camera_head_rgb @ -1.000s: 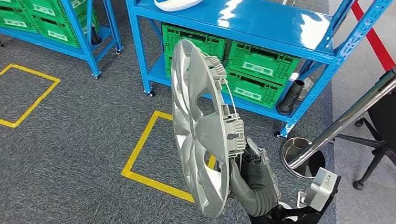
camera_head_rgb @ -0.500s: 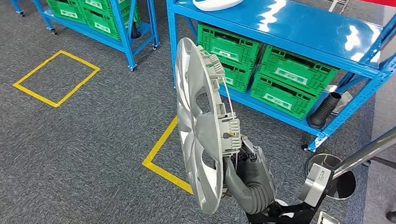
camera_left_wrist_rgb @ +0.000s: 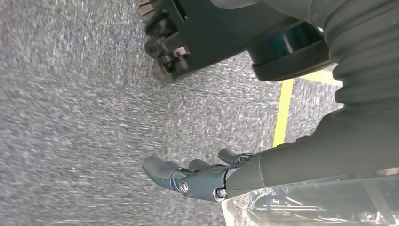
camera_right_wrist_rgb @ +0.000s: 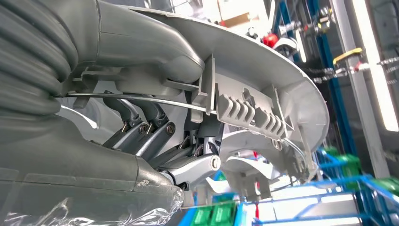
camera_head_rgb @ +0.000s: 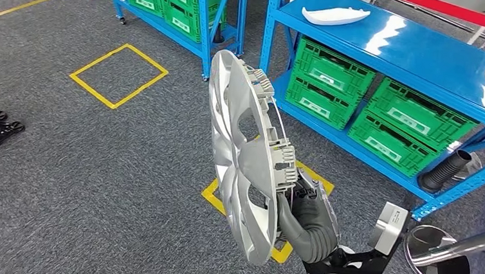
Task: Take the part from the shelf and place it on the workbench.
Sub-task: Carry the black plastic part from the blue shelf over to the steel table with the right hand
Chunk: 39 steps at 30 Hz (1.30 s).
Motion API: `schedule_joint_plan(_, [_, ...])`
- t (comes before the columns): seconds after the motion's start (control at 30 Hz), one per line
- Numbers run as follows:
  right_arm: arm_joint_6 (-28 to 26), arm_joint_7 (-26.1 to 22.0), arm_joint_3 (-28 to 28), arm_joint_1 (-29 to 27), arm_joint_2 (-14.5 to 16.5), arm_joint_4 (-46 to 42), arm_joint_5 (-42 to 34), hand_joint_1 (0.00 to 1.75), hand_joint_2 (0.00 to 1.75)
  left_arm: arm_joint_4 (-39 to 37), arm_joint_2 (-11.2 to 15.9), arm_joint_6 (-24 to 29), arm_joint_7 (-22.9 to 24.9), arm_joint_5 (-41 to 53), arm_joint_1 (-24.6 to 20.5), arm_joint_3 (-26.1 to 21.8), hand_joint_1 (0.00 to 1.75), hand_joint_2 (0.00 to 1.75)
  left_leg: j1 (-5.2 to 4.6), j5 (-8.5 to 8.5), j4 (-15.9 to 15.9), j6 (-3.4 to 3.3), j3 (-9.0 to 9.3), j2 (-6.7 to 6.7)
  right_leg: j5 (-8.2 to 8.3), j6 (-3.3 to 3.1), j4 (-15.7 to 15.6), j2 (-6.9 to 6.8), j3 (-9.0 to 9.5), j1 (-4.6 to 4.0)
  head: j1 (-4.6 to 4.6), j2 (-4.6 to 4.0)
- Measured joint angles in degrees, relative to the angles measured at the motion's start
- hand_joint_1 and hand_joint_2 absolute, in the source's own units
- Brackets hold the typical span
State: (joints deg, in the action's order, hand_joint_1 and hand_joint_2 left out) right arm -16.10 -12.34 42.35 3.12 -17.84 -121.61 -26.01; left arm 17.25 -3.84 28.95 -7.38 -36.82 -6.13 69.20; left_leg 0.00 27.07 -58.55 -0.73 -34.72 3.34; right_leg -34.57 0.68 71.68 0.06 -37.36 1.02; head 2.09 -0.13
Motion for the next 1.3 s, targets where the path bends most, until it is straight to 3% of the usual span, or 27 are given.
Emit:
schedule_joint_plan(0.07, [0.06, 0.03, 0.01, 0.01, 0.0, 0.03, 0.0, 1.75, 1.75, 0.0, -0.03, -0.01, -0.01, -0.1, -0.06, 0.0, 0.0, 1.75, -0.03, 0.09, -0.51, 0.27, -0.19, 1.62, 3.99, -0.36, -6.91, 2.49, 2.86, 0.11, -0.02, 0.0])
schedule_joint_plan(0.13, [0.13, 0.04, 0.01, 0.05, 0.0, 0.05, 0.0, 1.75, 1.75, 0.0, -0.05, -0.02, -0.01, -0.24, -0.14, -0.01, 0.0, 1.75, 0.11, -0.01, -0.98, 0.88, -0.84, 3.11, 5.17, -0.5, -11.06, 4.66, 4.54, 0.2, -0.05, 0.0])
schedule_joint_plan(0.2, [0.16, 0.05, 0.02, 0.07, 0.0, 0.06, 0.01, 1.75, 1.75, -0.01, -0.05, -0.02, -0.01, -0.42, 0.0, -0.02, 0.0, 1.75, 0.43, -0.4, -0.97, 1.68, -1.43, 4.56, 4.98, -0.73, -11.75, 4.09, 4.77, 0.11, -0.07, 0.0])
schedule_joint_plan(0.23, [0.16, 0.07, 0.02, 0.09, 0.01, 0.07, 0.01, 1.75, 1.75, -0.02, -0.04, -0.02, 0.0, -0.54, 0.15, -0.01, 0.0, 1.75, 0.47, -0.42, -0.98, 2.05, -1.57, 4.51, 5.15, -1.02, -11.94, 3.36, 4.82, 0.14, -0.07, 0.0])
schedule_joint_plan(0.3, [0.16, 0.08, 0.03, 0.12, 0.08, 0.09, 0.01, 1.75, 1.75, -0.05, 0.01, 0.01, 0.07, -0.7, 0.27, 0.0, 0.0, 1.75, 0.28, 1.02, -2.84, 2.74, -2.5, 2.04, 5.45, -1.58, -12.44, 1.73, 5.07, 0.38, -0.46, 0.0])
schedule_joint_plan(0.37, [0.16, 0.08, 0.03, 0.1, 0.15, 0.1, 0.02, 1.75, 1.75, -0.07, 0.04, 0.02, 0.14, -0.75, 0.1, 0.0, 0.0, 1.75, 0.33, 4.42, -8.93, 3.37, -5.24, -1.35, 5.49, -1.85, -12.59, -0.07, 5.2, 0.4, -0.89, 0.0])
schedule_joint_plan(0.43, [0.16, 0.08, 0.04, 0.09, 0.15, 0.13, 0.02, 1.75, 1.75, -0.07, 0.04, 0.01, 0.19, -0.78, 0.01, 0.0, 0.0, 1.75, 0.67, 6.83, -15.24, 3.78, -7.97, -2.39, 5.37, -1.9, -12.56, -1.89, 5.22, 0.4, -0.96, 0.0])
schedule_joint_plan(0.47, [0.16, 0.08, 0.04, 0.09, 0.15, 0.16, 0.02, 1.75, 1.75, -0.08, 0.06, 0.01, 0.22, -0.8, 0.07, 0.0, 0.0, 1.75, 0.82, 6.61, -16.09, 3.87, -8.23, -2.53, 5.29, -1.84, -12.55, -2.71, 5.24, 0.4, -0.97, 0.0])
schedule_joint_plan(0.53, [0.17, 0.08, 0.07, 0.1, 0.15, 0.21, 0.02, 1.75, 1.75, -0.09, 0.15, 0.02, 0.31, -0.86, 0.18, 0.0, 0.0, 1.75, 0.96, 3.36, -11.54, 3.86, -5.63, -3.39, 5.04, -1.53, -12.51, -4.15, 5.46, 0.43, -1.0, 0.0])
schedule_joint_plan(0.6, [0.22, 0.08, 0.1, 0.13, 0.15, 0.21, 0.02, 1.75, 1.75, -0.1, 0.22, 0.04, 0.39, -0.9, 0.07, 0.0, 0.0, 1.75, 0.56, 0.67, -4.24, 3.42, -1.77, -6.08, 4.66, -0.95, -12.42, -5.38, 5.77, 0.16, -1.08, 0.0])
schedule_joint_plan(0.67, [0.28, 0.09, 0.15, 0.17, 0.16, 0.21, 0.02, 1.75, 1.75, -0.11, 0.22, 0.05, 0.54, -0.93, -0.06, 0.0, 0.0, 1.75, 0.04, 0.61, -1.19, 2.51, -0.45, -7.56, 4.4, -0.31, -12.39, -6.58, 5.96, -0.21, -1.04, 0.0])
schedule_joint_plan(0.73, [0.33, 0.1, 0.22, 0.22, 0.17, 0.21, 0.02, 1.75, 1.75, -0.11, 0.26, 0.08, 0.68, -0.98, 0.2, 0.0, 0.0, 1.75, 0.03, 0.68, -0.88, 1.54, -0.58, -6.38, 4.12, 0.37, -12.53, -7.44, 6.29, -0.15, -0.93, 0.0])
schedule_joint_plan(0.8, [0.36, 0.1, 0.26, 0.27, 0.17, 0.21, 0.15, 1.75, 1.75, -0.14, 0.3, 0.21, 0.78, -1.03, 0.51, 0.0, 0.0, 1.75, 0.25, 0.53, -0.6, 0.78, -0.48, -5.0, 2.56, 0.81, -10.93, -4.99, 5.84, 0.15, -0.78, 0.0])
schedule_joint_plan(0.87, [0.42, 0.11, 0.29, 0.26, 0.17, 0.21, 0.4, 1.75, 1.75, -0.15, 0.28, 0.34, 0.82, -1.07, 0.44, 0.0, 0.0, 1.75, 0.28, 0.47, -0.5, 0.2, -0.43, -3.67, -0.6, 0.71, -5.05, -1.43, 3.02, 0.21, -0.38, 0.0])
schedule_joint_plan(0.93, [0.5, 0.14, 0.34, 0.2, 0.17, 0.23, 0.56, 1.75, 1.75, -0.15, 0.27, 0.35, 0.84, -1.13, 0.37, 0.0, 0.0, 1.75, 0.03, 0.5, -0.53, -0.09, -0.39, -2.08, -2.69, 0.45, 1.7, -0.44, -0.66, 0.01, -0.1, 0.0])
schedule_joint_plan(0.97, [0.54, 0.15, 0.37, 0.18, 0.16, 0.24, 0.59, 1.75, 1.75, -0.15, 0.28, 0.35, 0.89, -1.16, 0.41, 0.0, 0.0, 1.75, -0.12, 0.51, -0.57, -0.14, -0.33, -1.19, -2.23, 0.29, 2.93, -0.34, -1.62, -0.08, -0.06, 0.0])
schedule_joint_plan(1.03, [0.57, 0.19, 0.4, 0.17, 0.17, 0.26, 0.61, 1.75, 1.75, -0.15, 0.29, 0.35, 0.98, -1.22, 0.5, 0.0, 0.0, 1.75, -0.28, 0.56, -0.73, -0.14, -0.2, 0.64, 1.65, -0.15, -0.75, 0.26, -0.7, -0.17, -0.06, 0.0])
schedule_joint_plan(1.1, [0.66, 0.21, 0.4, 0.2, 0.17, 0.28, 0.64, 1.75, 1.75, -0.15, 0.25, 0.34, 1.04, -1.25, 0.46, 0.0, 0.0, 1.75, -0.26, 0.64, -1.07, 0.06, -0.39, 2.35, 5.36, -0.56, -7.32, 2.94, 1.73, -0.04, -0.14, 0.0])
schedule_joint_plan(1.17, [0.75, 0.26, 0.43, 0.27, 0.17, 0.33, 0.72, 1.75, 1.75, -0.15, 0.22, 0.35, 1.1, -1.28, 0.42, -0.01, 0.0, 1.75, -0.02, 0.5, -1.34, 0.6, -1.07, 3.77, 6.03, -0.64, -10.58, 4.8, 2.92, -0.02, -0.21, 0.0])
schedule_joint_plan(1.23, [0.81, 0.31, 0.44, 0.39, 0.19, 0.35, 0.79, 1.75, 1.75, -0.16, 0.25, 0.34, 1.17, -1.34, 0.58, 0.0, 0.0, 1.75, 0.25, 0.25, -1.31, 1.29, -1.51, 5.04, 5.86, -0.78, -11.31, 3.9, 3.2, -0.06, -0.18, 0.0])
schedule_joint_plan(1.27, [0.82, 0.36, 0.44, 0.43, 0.2, 0.35, 0.8, 1.75, 1.75, -0.17, 0.26, 0.34, 1.2, -1.37, 0.71, 0.0, 0.0, 1.75, 0.16, 0.45, -1.49, 1.64, -1.62, 4.67, 5.93, -1.02, -11.58, 3.18, 3.45, 0.03, -0.21, 0.0])
schedule_joint_plan(1.3, [0.84, 0.4, 0.44, 0.47, 0.24, 0.35, 0.81, 1.75, 1.75, -0.18, 0.27, 0.35, 1.22, -1.39, 0.76, 0.0, 0.0, 1.75, 0.05, 1.13, -2.45, 2.01, -2.04, 3.43, 5.97, -1.29, -11.87, 2.36, 3.78, 0.18, -0.44, 0.0])
